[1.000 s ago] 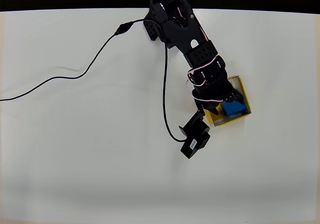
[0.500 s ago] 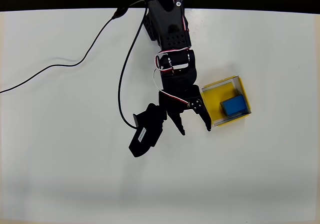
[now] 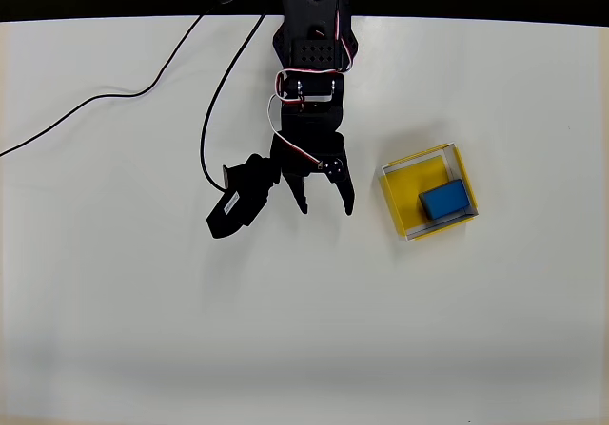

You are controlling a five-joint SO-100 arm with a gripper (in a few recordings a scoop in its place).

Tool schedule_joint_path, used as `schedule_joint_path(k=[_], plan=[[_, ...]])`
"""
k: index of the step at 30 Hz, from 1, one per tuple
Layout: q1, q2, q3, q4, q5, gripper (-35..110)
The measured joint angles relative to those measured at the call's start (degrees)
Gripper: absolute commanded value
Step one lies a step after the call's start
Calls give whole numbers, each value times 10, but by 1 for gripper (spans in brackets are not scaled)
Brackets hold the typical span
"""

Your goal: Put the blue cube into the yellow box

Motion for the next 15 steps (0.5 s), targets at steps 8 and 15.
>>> schedule_joint_path(k=[8,15], plan=[[39,180,60,161,-19,31],[49,235,60,304,-19,30]])
